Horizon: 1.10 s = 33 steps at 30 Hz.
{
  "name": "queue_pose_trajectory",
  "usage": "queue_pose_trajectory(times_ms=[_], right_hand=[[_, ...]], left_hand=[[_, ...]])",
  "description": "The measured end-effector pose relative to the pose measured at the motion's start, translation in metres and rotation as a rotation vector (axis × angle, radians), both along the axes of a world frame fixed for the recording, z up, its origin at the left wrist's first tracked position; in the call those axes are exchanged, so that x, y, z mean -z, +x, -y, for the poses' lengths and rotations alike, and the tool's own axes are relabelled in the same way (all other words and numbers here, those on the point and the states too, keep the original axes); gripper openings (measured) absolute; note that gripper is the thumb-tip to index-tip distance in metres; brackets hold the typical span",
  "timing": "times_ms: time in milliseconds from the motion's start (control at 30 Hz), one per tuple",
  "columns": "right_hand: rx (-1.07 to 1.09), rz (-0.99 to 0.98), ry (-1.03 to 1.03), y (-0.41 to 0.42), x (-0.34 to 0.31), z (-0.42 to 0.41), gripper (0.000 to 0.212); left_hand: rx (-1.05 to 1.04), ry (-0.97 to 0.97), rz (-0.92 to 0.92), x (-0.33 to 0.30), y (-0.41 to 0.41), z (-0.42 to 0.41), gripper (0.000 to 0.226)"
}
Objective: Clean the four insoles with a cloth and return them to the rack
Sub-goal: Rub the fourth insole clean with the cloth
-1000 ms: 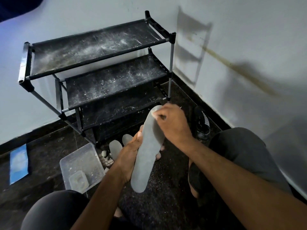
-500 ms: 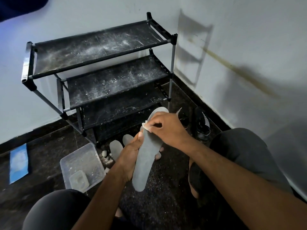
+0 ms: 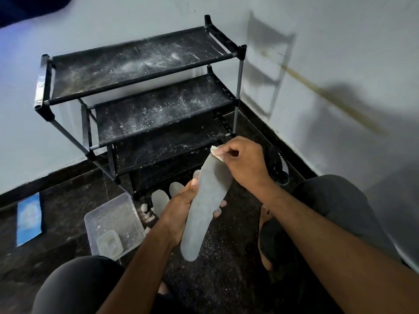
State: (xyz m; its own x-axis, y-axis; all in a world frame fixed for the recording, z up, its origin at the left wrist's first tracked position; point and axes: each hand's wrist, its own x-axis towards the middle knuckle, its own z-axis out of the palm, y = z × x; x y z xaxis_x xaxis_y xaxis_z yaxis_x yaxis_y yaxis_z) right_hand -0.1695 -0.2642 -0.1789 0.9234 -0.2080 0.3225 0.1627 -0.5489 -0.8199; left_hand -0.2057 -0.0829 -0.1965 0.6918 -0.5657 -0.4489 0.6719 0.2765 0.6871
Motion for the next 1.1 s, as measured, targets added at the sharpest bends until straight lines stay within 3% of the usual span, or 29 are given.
queue_pose_trajectory(times_ms=[167, 367, 533, 600, 700, 800, 1033, 1100], right_hand=[[-0.031, -0.104, -0.174, -0.003, 0.004, -0.002, 0.028], [-0.082, -0.114, -0.385, -0.003, 0.009, -0.003, 0.023], [-0.343, -0.121, -0.674, -0.011, 0.004, -0.019, 0.023], [-0.379, -0.104, -0.608, -0.012, 0.002, -0.021, 0.021], [-0.079, -0.031, -0.303, -0.003, -0.002, -0.004, 0.013], [0.154, -0.01, -0.175, 0.006, 0.002, 0.012, 0.011], [-0.297, -0.105, -0.297, -0.011, 0.014, -0.024, 0.013], [-0.255, -0.064, -0.265, -0.006, 0.01, -0.021, 0.012]], left_hand=[[-0.001, -0.01, 0.0, 0.0, 0.0, 0.001, 0.033], [0.014, 0.018, 0.076, 0.004, 0.0, 0.0, 0.035], [-0.002, 0.023, 0.056, 0.004, 0.001, 0.001, 0.045], [-0.016, 0.031, 0.056, 0.005, 0.002, 0.0, 0.046], [-0.003, 0.011, 0.086, 0.003, 0.001, 0.0, 0.037], [0.031, -0.007, 0.099, 0.006, 0.0, 0.001, 0.036], [0.005, 0.008, 0.028, 0.008, 0.002, 0.0, 0.039], [-0.015, -0.026, 0.031, 0.005, 0.002, -0.002, 0.042]])
